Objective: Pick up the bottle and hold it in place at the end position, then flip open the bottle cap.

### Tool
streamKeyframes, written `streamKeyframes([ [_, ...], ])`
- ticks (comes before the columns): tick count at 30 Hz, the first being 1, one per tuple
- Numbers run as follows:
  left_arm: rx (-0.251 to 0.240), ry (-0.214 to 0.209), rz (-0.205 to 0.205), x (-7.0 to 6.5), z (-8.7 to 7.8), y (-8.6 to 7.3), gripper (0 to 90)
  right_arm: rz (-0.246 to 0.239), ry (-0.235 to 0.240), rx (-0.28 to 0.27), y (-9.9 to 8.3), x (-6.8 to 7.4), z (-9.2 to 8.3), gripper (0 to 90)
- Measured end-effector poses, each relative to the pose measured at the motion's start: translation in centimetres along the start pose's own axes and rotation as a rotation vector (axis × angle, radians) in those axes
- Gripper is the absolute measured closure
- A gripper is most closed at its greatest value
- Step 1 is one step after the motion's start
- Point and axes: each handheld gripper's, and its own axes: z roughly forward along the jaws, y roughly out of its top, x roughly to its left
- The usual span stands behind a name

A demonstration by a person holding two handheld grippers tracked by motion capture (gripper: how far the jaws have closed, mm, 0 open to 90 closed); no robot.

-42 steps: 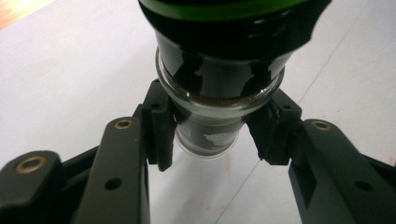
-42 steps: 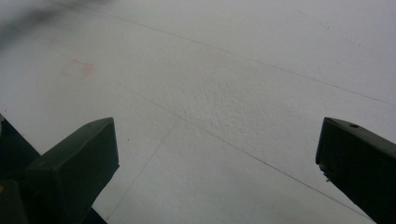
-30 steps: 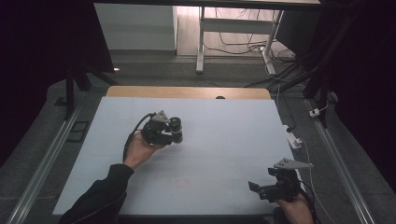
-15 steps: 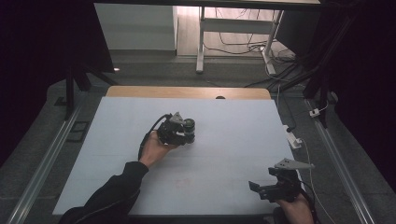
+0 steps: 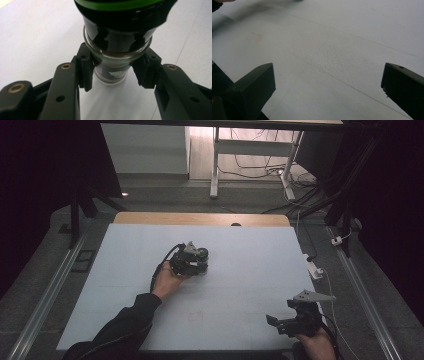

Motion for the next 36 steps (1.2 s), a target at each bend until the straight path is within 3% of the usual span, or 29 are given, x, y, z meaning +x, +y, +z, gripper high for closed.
streamKeyframes([
  [6, 0.001, 0.005, 0.034, -0.25, 0.44, -0.21, 54.1, -0.002, 0.0, 0.001, 0.0, 0.03, 0.0, 0.0],
  [13, -0.012, -0.014, 0.006, 0.09, 0.54, -0.42, 54.1, -0.003, 0.002, 0.005, 0.01, 0.08, 0.03, 0.0],
  [29, -0.014, -0.016, 0.005, 0.12, 0.57, -0.51, 54.2, -0.016, -0.008, -0.009, 0.05, 0.23, -0.13, 0.0],
  [36, -0.012, -0.017, 0.002, 0.13, 0.58, -0.51, 54.2, -0.024, 0.021, -0.033, 0.37, 0.47, -0.31, 0.0],
])
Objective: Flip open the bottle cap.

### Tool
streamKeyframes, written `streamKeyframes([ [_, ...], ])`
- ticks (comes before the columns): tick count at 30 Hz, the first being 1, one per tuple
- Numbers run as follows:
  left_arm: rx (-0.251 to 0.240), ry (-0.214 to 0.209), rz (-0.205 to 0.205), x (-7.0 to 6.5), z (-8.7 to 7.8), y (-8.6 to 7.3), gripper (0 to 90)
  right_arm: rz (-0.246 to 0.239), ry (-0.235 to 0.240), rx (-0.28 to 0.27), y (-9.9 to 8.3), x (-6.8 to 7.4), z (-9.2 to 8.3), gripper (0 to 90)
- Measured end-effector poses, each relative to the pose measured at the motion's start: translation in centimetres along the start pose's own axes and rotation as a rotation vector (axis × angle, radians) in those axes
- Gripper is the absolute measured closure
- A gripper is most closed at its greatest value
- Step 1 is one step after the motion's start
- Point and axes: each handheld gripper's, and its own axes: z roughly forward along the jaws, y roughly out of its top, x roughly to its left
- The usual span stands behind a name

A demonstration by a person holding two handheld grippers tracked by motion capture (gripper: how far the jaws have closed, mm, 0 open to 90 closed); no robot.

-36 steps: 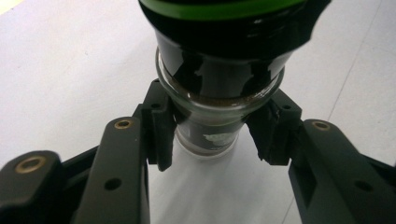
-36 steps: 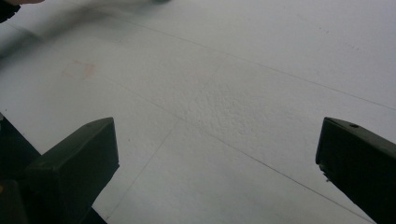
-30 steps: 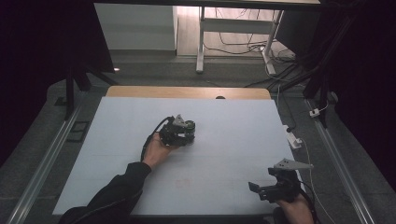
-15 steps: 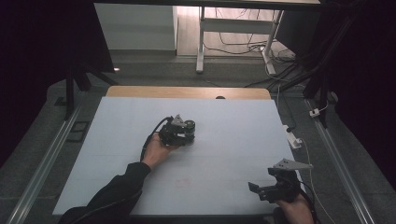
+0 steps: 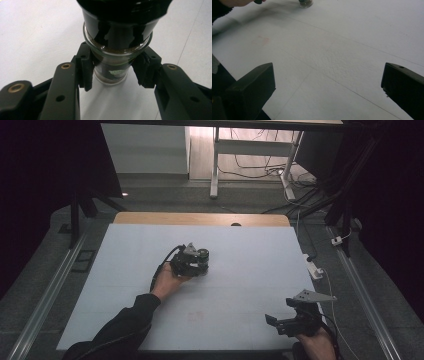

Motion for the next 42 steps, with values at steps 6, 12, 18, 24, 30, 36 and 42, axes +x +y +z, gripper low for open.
streamKeyframes([
  [6, 0.005, 0.003, -0.006, 0.0, 0.0, 0.0, 54.2, -0.012, 0.035, -0.024, 0.5, 0.4, 0.2, 0.0],
  [12, 0.008, 0.005, -0.006, -0.1, 0.0, 0.1, 54.2, -0.045, 0.056, -0.046, 1.3, 1.2, 0.6, 0.0],
  [18, 0.009, 0.002, -0.004, 0.0, 0.0, 0.1, 54.3, -0.071, 0.103, -0.052, 2.2, 2.1, 1.5, 0.0],
  [24, 0.009, 0.002, -0.004, 0.0, 0.0, 0.1, 54.3, -0.094, 0.153, -0.064, 3.3, 2.9, 2.1, 0.0],
  [30, 0.011, 0.005, -0.006, -0.1, 0.0, 0.1, 54.3, -0.132, 0.172, -0.062, 4.5, 3.4, 3.2, 0.0],
  [36, 0.011, 0.005, -0.007, -0.1, 0.0, 0.1, 54.3, -0.132, 0.175, -0.051, 5.5, 3.5, 4.3, 0.0],
  [42, 0.011, 0.004, -0.006, -0.1, 0.0, 0.1, 54.3, -0.134, 0.192, -0.046, 6.5, 3.8, 5.3, 0.0],
])
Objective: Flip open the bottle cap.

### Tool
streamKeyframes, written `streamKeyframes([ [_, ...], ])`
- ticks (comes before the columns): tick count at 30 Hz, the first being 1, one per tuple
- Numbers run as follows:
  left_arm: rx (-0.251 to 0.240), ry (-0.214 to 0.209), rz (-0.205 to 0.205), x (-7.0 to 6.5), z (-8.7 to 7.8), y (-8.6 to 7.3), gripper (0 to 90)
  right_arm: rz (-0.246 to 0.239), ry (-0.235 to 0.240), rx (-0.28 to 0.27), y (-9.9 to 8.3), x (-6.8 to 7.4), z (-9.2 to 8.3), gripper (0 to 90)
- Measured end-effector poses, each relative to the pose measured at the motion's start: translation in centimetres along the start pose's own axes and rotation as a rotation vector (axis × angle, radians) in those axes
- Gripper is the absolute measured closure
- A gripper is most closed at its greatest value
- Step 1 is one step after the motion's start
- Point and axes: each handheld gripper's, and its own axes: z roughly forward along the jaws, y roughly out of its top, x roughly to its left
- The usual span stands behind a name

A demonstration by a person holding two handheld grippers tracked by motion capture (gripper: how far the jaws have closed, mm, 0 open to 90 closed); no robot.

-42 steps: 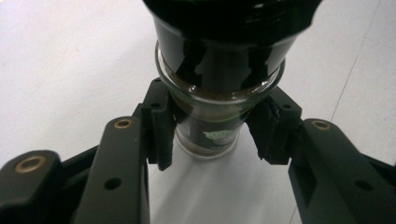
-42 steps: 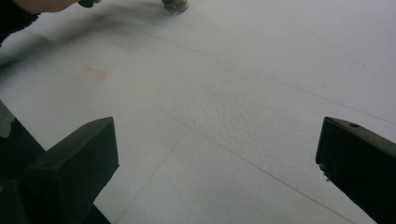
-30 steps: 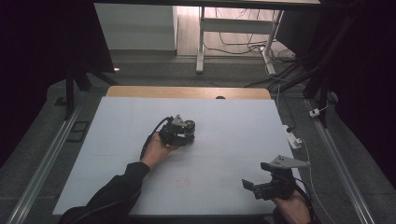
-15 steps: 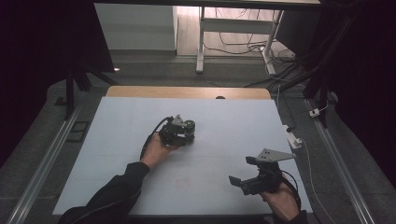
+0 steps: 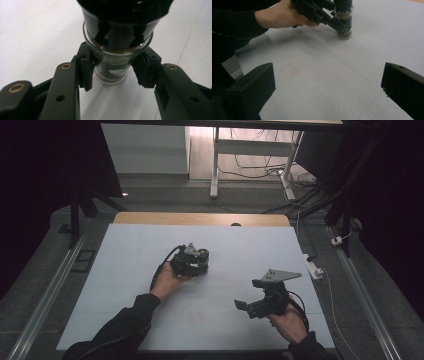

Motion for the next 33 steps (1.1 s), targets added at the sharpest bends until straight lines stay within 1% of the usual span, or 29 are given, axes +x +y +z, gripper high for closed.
streamKeyframes([
  [5, 0.002, 0.0, -0.002, 0.0, 0.0, 0.0, 54.3, -0.021, 0.002, 0.016, 0.9, 0.1, 1.1, 0.0],
  [9, 0.002, 0.001, -0.004, 0.0, 0.0, 0.0, 54.3, -0.031, -0.011, 0.031, 1.5, 0.1, 2.2, 0.0],
  [15, -0.004, 0.005, -0.007, -0.1, 0.0, -0.1, 54.3, -0.03, -0.001, 0.039, 2.4, 0.1, 3.6, 0.0],
  [18, -0.004, 0.006, -0.006, -0.1, 0.0, -0.1, 54.3, -0.041, 0.001, 0.045, 3.0, 0.0, 4.3, 0.0],
  [21, -0.003, 0.005, -0.004, -0.1, 0.0, -0.1, 54.3, -0.04, 0.006, 0.047, 3.5, -0.2, 5.0, 0.0],
  [25, -0.005, 0.007, 0.001, -0.1, 0.0, -0.1, 54.3, -0.055, -0.011, 0.064, 3.9, -0.5, 5.9, 0.0],
  [33, -0.006, 0.006, 0.001, -0.1, 0.0, -0.1, 54.3, -0.059, -0.008, 0.067, 4.6, -1.1, 7.2, 0.0],
])
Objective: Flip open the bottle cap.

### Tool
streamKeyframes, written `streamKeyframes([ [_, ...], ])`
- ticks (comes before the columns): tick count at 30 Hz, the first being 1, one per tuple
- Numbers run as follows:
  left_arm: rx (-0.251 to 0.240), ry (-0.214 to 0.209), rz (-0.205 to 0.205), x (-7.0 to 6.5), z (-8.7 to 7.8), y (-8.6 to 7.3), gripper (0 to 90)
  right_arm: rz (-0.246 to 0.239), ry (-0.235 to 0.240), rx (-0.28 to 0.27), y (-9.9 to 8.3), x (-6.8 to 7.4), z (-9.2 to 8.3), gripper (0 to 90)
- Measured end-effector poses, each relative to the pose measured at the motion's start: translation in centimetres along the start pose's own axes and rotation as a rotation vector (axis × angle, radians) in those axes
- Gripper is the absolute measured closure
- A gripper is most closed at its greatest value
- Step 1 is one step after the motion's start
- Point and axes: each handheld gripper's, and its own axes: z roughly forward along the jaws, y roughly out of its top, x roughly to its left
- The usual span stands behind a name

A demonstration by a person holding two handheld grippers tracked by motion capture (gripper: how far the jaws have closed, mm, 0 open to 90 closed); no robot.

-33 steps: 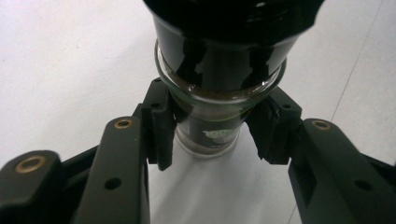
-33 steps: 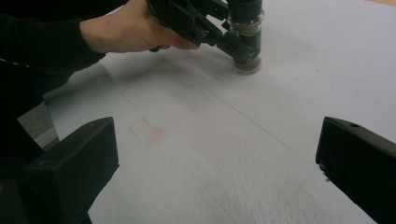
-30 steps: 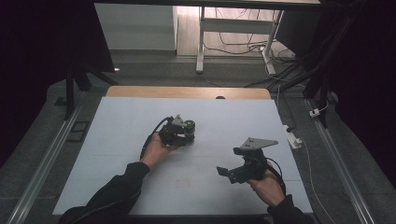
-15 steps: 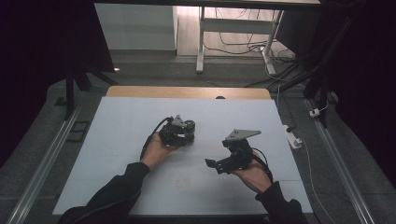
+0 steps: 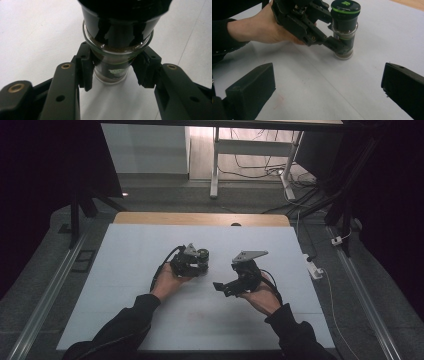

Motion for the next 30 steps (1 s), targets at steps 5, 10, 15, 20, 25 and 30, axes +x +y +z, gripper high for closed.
streamKeyframes([
  [5, 0.001, 0.0, 0.001, 0.0, 0.0, 0.0, 54.3, -0.022, -0.002, 0.021, 0.8, -0.1, 1.3, 0.0],
  [10, 0.003, -0.001, -0.001, 0.0, 0.0, 0.0, 54.3, -0.026, -0.004, 0.033, 1.5, -0.4, 2.6, 0.0],
  [15, 0.004, -0.001, -0.001, 0.0, 0.0, 0.0, 54.3, -0.026, -0.015, 0.04, 2.1, -0.7, 3.8, 0.0],
  [20, 0.003, -0.002, -0.002, 0.0, 0.0, 0.0, 54.3, -0.038, -0.03, 0.048, 2.4, -0.9, 4.7, 0.0],
  [25, 0.005, -0.002, -0.003, 0.0, 0.0, 0.0, 54.3, -0.058, -0.045, 0.062, 2.6, -1.1, 5.1, 5.3],
  [30, 0.006, -0.002, -0.003, 0.0, 0.0, 0.0, 54.3, -0.076, -0.018, 0.067, 2.9, -1.5, 5.1, 36.2],
])
